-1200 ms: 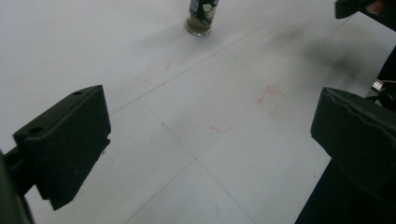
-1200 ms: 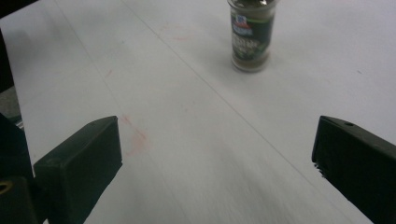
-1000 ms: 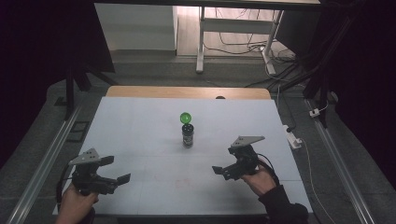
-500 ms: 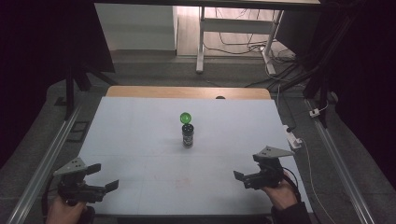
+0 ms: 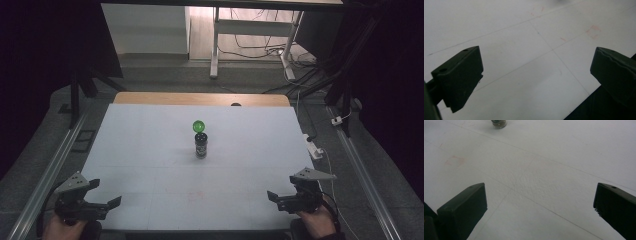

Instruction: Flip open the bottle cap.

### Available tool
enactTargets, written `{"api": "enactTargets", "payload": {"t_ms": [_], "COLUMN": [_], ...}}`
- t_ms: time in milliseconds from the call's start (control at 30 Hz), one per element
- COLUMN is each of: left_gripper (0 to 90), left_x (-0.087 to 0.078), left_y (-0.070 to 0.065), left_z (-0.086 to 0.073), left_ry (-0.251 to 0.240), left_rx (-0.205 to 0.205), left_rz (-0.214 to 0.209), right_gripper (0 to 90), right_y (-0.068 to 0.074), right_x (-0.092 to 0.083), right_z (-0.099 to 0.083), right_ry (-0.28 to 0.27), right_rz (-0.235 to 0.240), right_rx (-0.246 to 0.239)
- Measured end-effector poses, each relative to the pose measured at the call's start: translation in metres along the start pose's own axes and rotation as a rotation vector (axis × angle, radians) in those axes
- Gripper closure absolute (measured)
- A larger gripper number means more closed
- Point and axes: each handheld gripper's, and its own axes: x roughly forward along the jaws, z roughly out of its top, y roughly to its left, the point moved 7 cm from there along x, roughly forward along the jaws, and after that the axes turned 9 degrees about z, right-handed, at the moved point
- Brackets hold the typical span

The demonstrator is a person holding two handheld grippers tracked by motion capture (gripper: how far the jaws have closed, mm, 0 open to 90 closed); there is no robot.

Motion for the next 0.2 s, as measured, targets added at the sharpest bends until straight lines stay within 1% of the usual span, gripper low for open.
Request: {"api": "enactTargets", "payload": {"t_ms": [100,200], "left_gripper": [0.0,0.0], "left_x": [0.0007,0.0011], "left_y": [0.0003,0.0012], "left_z": [-0.0003,0.0004], "left_ry": [0.008,0.007], "left_rx": [-0.002,-0.017], "left_rz": [-0.002,-0.009], "right_gripper": [0.0,0.0], "right_y": [-0.0007,-0.0009], "right_x": [-0.0031,-0.0023], "right_z": [-0.0024,-0.0033], "right_ry": [0.003,0.012], "right_rz": [-0.005,-0.006], "right_rx": [0.013,0.007]}}
